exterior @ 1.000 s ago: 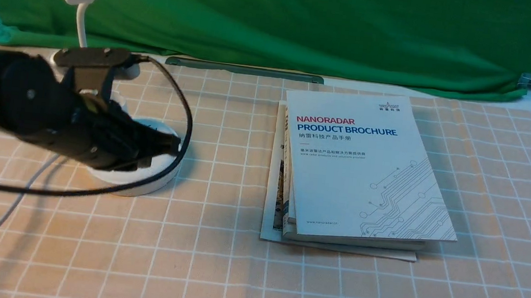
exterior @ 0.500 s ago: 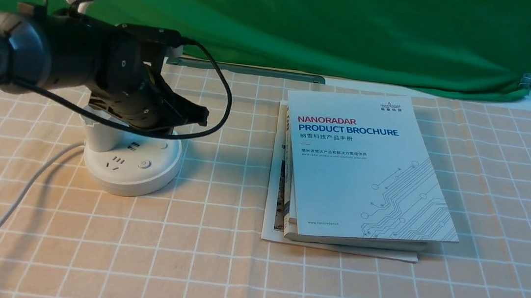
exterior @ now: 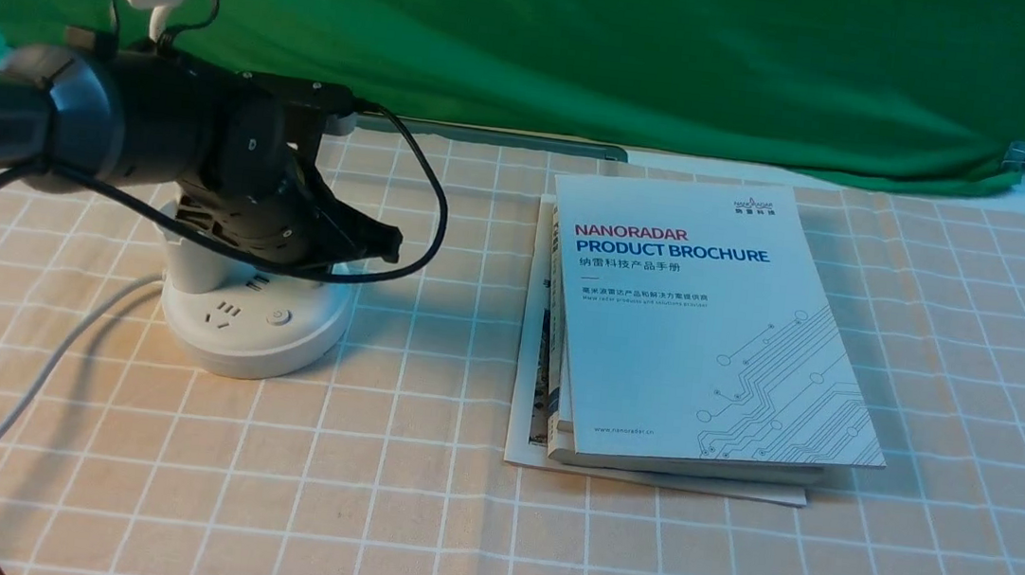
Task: Turn on the table lamp on the light coffee tablecloth with your hand.
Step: 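Press the power button on the lamp base to turn the lamp on with the left gripper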
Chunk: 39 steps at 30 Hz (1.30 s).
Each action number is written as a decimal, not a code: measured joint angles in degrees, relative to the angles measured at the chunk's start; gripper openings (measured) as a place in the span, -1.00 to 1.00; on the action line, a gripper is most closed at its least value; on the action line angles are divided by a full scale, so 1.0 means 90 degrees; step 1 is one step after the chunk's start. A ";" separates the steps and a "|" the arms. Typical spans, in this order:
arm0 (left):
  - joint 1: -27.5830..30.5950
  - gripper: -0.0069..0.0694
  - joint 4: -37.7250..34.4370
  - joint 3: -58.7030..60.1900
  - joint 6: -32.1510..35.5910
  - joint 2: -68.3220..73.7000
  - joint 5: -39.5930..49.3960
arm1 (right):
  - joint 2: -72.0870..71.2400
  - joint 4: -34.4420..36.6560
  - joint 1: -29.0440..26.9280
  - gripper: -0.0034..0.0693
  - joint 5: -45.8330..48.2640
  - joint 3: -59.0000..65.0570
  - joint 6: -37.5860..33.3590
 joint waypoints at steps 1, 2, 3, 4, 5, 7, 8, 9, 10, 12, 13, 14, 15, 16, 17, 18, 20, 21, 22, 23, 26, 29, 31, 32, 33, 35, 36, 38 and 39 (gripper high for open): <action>0.0000 -0.82 0.0028 0.0000 -0.0023 0.0015 -0.0027 | 0.0000 0.0000 0.0000 -0.24 0.0000 0.0000 0.0000; 0.0000 -0.82 0.0025 0.0000 -0.0032 0.0015 -0.0033 | 0.0000 0.0000 0.0000 -0.24 0.0000 0.0000 0.0000; 0.0000 -0.82 0.0032 -0.0002 -0.0059 0.0024 -0.0043 | 0.0000 0.0000 0.0000 -0.24 0.0000 0.0000 0.0000; 0.0000 -0.82 0.0040 -0.0002 -0.0078 0.0029 -0.0048 | 0.0000 0.0000 0.0000 -0.24 0.0000 0.0000 0.0000; 0.0000 -0.82 0.0049 -0.0007 -0.0087 0.0026 -0.0054 | 0.0000 0.0000 0.0000 -0.24 0.0000 0.0000 0.0000; 0.0000 -0.82 0.0054 -0.0007 -0.0102 0.0026 -0.0054 | 0.0000 0.0000 0.0000 -0.24 0.0000 0.0000 0.0000; 0.0000 -0.82 0.0056 -0.0007 -0.0107 0.0026 -0.0054 | 0.0000 0.0000 0.0000 -0.24 0.0000 0.0000 0.0000; 0.0006 -0.82 0.0097 -0.0007 -0.0118 0.0031 -0.0060 | 0.0000 0.0000 0.0000 -0.24 0.0000 0.0000 0.0000; 0.0013 -0.82 0.0097 -0.0007 -0.0134 0.0031 -0.0060 | 0.0000 0.0000 0.0000 -0.24 0.0000 0.0000 0.0000; 0.0059 -0.82 0.0126 -0.0007 -0.0170 0.0033 -0.0073 | 0.0000 0.0000 0.0000 -0.24 0.0000 0.0000 0.0000; 0.0071 -0.82 0.0139 -0.0007 -0.0176 0.0038 -0.0073 | 0.0000 0.0000 0.0000 -0.24 0.0000 0.0000 0.0000; 0.0116 -0.82 0.0151 -0.0007 -0.0202 0.0052 -0.0109 | 0.0000 0.0000 0.0000 -0.24 0.0000 0.0000 0.0000; 0.0141 -0.82 0.0151 -0.0007 -0.0216 0.0066 -0.0116 | 0.0000 0.0000 0.0000 -0.24 0.0000 0.0000 0.0000; 0.0181 -0.82 0.0133 -0.0007 -0.0241 0.0072 -0.0116 | 0.0000 0.0000 0.0000 -0.24 0.0000 0.0000 0.0000; 0.0194 -0.82 0.0118 -0.0007 -0.0250 0.0072 -0.0116 | 0.0000 0.0000 0.0000 -0.24 0.0000 0.0000 0.0000; 0.0202 -0.82 0.0061 -0.0007 -0.0250 0.0072 -0.0116 | 0.0000 0.0000 0.0000 -0.24 0.0000 0.0000 0.0000; 0.0202 -0.82 -0.0049 -0.0007 -0.0229 0.0073 -0.0124 | 0.0000 0.0000 0.0000 -0.24 0.0000 0.0000 0.0000; 0.0202 -0.82 -0.0132 -0.0007 -0.0178 0.0080 -0.0139 | 0.0000 0.0000 0.0000 -0.24 0.0000 0.0000 0.0000; 0.0202 -0.82 -0.0197 -0.0007 -0.0125 0.0080 -0.0162 | 0.0000 0.0000 0.0000 -0.24 0.0000 0.0000 0.0000; 0.0202 -0.82 -0.0253 -0.0007 -0.0109 0.0080 -0.0162 | 0.0000 0.0000 0.0000 -0.24 0.0000 0.0000 0.0000; 0.0202 -0.82 -0.0446 -0.0007 0.0039 0.0080 -0.0175 | 0.0000 0.0000 0.0000 -0.24 0.0000 0.0000 0.0000; 0.0202 -0.82 -0.0474 -0.0007 0.0077 0.0080 -0.0175 | 0.0000 0.0000 0.0000 -0.24 0.0000 0.0000 0.0000; 0.0202 -0.82 -0.0474 -0.0007 0.0082 0.0080 -0.0170 | 0.0000 0.0000 0.0000 -0.24 0.0000 0.0000 0.0000; 0.0202 -0.82 -0.0474 -0.0007 0.0089 0.0080 -0.0170 | 0.0000 0.0000 0.0000 -0.24 0.0000 0.0000 0.0000; 0.0202 -0.82 -0.0474 -0.0007 0.0096 0.0080 -0.0170 | 0.0000 0.0000 0.0000 -0.24 0.0000 0.0000 0.0000; 0.0202 -0.82 -0.0474 -0.0007 0.0156 0.0080 -0.0170 | 0.0000 0.0000 0.0000 -0.24 0.0000 0.0000 0.0000; 0.0202 -0.82 -0.0483 -0.0007 0.0163 0.0080 -0.0170 | 0.0000 0.0000 0.0000 -0.24 0.0000 0.0000 0.0000; 0.0202 -0.82 -0.0495 -0.0007 0.0168 0.0066 -0.0138 | 0.0000 0.0000 0.0000 -0.24 0.0000 0.0000 0.0000; 0.0202 -0.82 -0.0495 -0.0007 0.0175 0.0052 -0.0101 | 0.0000 0.0000 0.0000 -0.24 0.0000 0.0000 0.0000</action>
